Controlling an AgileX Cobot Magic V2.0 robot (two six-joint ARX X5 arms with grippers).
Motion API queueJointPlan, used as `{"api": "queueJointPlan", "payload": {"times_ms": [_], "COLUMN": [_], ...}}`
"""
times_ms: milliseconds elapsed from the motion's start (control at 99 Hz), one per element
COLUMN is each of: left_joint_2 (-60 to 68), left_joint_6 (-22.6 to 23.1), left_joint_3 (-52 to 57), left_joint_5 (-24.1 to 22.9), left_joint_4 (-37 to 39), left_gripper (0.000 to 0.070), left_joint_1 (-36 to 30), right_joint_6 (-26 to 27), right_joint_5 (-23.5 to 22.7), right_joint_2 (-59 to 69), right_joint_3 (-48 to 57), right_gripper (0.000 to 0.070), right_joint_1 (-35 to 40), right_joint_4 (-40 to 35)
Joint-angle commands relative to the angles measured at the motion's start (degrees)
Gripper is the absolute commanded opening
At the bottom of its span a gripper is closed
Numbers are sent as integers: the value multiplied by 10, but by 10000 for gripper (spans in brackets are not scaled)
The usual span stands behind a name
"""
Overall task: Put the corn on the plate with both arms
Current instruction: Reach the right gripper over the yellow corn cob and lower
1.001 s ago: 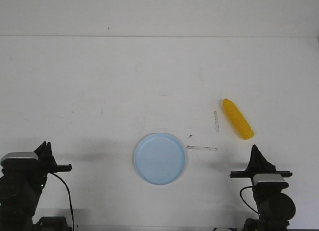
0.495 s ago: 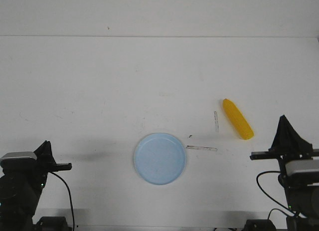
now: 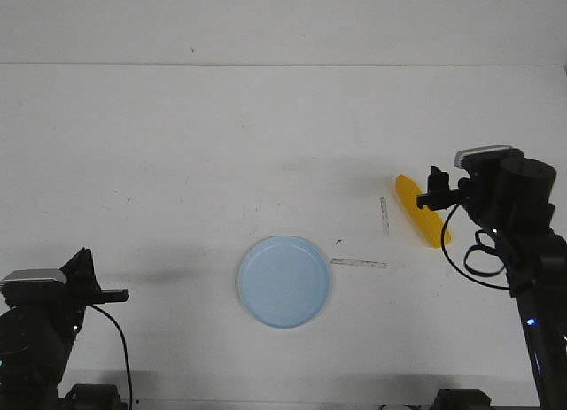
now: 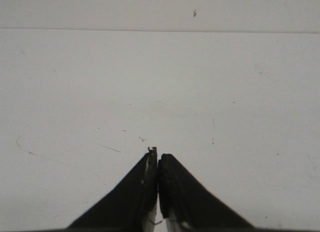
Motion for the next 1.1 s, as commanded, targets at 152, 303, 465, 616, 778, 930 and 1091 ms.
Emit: {"api": "queueJointPlan", "payload": {"times_ms": [152,303,465,616,778,930,1091], "left_joint_2": [1,1,1,1,1,1,1], "left_joint_6": [-5,-5,-5,-5,-5,-5,-5], "left_joint_3": [4,4,4,4,4,4,4], "left_joint_5": [0,1,1,1,1,1,1], "left_joint_4": [6,6,7,7,7,7,7], "left_gripper": [0,0,0,0,0,0,0], "left_joint_1": [0,0,0,0,0,0,0], "right_joint_6": [-127,-190,-201,-202,-202,-202,-202], "right_joint_5": [4,5,5,5,5,5,5], "right_joint_2": [101,164,221,261,295,314,317], "right_joint_3": [10,10,10,10,10,10,10], "right_gripper": [637,638,637,637,635,622,456], "right_joint_1": [0,0,0,-1,-3,-10,-24], "right_joint_4": [-56,-76,-72,-57,-43,-34,-34]}}
